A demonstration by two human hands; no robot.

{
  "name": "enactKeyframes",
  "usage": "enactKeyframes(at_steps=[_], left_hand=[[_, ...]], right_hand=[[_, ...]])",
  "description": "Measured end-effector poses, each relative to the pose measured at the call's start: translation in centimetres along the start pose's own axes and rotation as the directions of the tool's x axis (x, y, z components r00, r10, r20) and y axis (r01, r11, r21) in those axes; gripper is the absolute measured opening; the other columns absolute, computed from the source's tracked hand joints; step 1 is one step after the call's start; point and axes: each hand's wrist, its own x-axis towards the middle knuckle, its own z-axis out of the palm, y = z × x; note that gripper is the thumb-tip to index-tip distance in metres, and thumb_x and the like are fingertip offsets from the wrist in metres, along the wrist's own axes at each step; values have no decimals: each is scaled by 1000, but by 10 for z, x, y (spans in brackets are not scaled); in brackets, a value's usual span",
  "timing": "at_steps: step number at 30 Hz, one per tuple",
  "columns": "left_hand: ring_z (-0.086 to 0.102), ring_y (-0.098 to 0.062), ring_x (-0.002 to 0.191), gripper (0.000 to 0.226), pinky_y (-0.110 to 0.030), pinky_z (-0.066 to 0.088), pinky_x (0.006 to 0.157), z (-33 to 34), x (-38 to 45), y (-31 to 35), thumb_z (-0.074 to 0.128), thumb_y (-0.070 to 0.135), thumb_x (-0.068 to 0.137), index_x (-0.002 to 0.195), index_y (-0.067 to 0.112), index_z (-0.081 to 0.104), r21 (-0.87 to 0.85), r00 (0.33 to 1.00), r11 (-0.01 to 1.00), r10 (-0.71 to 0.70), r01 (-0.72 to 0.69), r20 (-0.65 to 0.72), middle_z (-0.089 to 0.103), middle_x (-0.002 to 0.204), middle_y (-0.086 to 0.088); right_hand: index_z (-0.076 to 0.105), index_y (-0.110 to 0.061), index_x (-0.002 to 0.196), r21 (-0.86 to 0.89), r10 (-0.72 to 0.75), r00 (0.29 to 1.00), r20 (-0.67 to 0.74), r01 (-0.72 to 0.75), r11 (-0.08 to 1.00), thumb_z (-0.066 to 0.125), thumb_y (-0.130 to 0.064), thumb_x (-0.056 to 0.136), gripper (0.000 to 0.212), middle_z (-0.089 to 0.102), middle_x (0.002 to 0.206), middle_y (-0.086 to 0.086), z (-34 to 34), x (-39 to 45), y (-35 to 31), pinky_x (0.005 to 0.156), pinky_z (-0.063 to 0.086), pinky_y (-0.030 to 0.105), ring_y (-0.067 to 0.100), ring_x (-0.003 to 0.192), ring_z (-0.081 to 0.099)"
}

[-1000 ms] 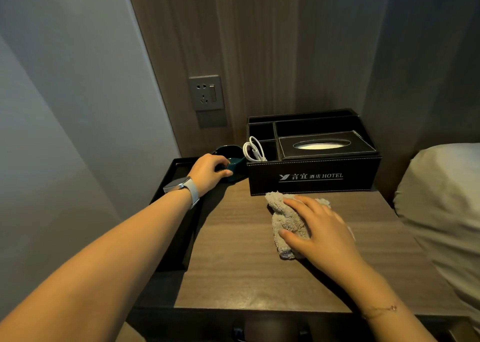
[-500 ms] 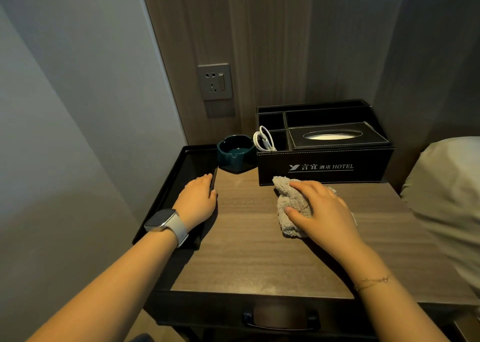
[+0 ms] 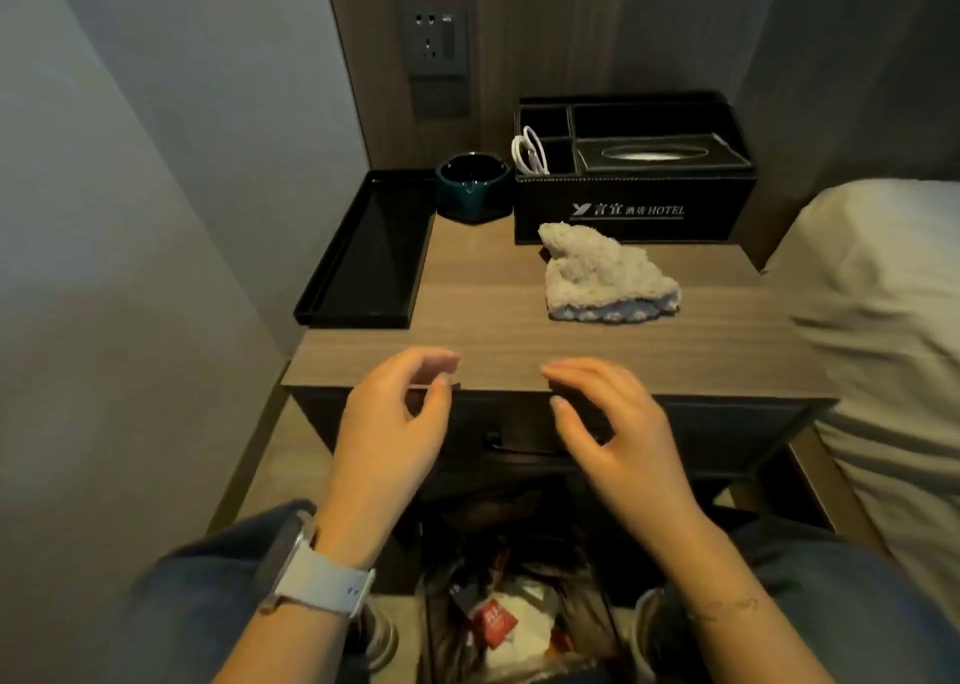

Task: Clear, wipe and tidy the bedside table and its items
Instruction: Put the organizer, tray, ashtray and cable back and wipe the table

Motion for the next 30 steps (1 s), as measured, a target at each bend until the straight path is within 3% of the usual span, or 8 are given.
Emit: enactKeyframes(at_steps=[6,10,13,16,21,24,27,30], left_hand=[[61,2,94,24,-19,48,84,13,-73,-53,57,10,92,101,30,67,-89,963,969,-213,229,164,69,99,15],[58,4,97,23,-14,45,81,17,-92,-85,56,11,92,99,31,65,-23,945,955,-290,297,152,66,101,16],[58,4,98,24,-12,44,81,18,-101,-99,56,9,91,99,30,65,-18,933,942,-328,334,149,66,101,14],[58,5,98,28,-16,46,89,15,-109,-103,56,7,91,98,34,63,-57,931,935,-341,350,129,67,101,14],[55,13,100,34,-7,42,84,0,-108,-82,54,7,92,101,39,60,-86,972,968,-234,235,21,64,106,17],[52,4,109,30,-13,40,93,-16,-102,-50,51,6,93,112,27,63,-25,999,999,24,-25,-46,60,110,19],[51,-4,109,27,-24,38,96,-23,-83,-28,51,10,92,112,22,64,160,960,953,271,-257,-68,60,108,15],[54,-7,105,22,-30,31,96,-16,-67,-31,49,24,95,112,26,63,328,978,921,200,-210,64,63,107,15]], right_hand=[[61,-28,122,-117,186,960,210,-164,979,60,-24,91,32,53,125,-17,40,-70,1,99,29,8,-3,122,41],[59,-21,126,-274,195,968,156,-147,950,59,-28,91,35,57,125,-6,56,-58,14,103,38,30,11,122,48],[64,-18,117,-412,209,969,133,-137,901,57,-33,93,30,65,110,-2,72,-41,23,94,39,34,18,105,59],[70,-18,105,-431,202,976,75,-151,889,56,-35,94,25,69,92,-2,87,-38,29,83,38,33,21,88,63],[73,-20,97,-377,187,982,24,-164,912,59,-33,92,19,69,85,-4,87,-52,29,80,35,29,17,82,62],[73,-22,92,-346,163,986,18,-146,927,63,-31,90,14,68,83,-7,82,-77,19,80,33,26,15,80,62],[73,-24,92,-310,154,987,41,-134,941,64,-32,89,13,69,84,-9,75,-102,8,81,32,24,12,82,62],[74,-25,95,-249,188,978,91,-161,955,64,-33,89,14,70,87,-10,64,-117,-5,84,41,24,8,85,64]])
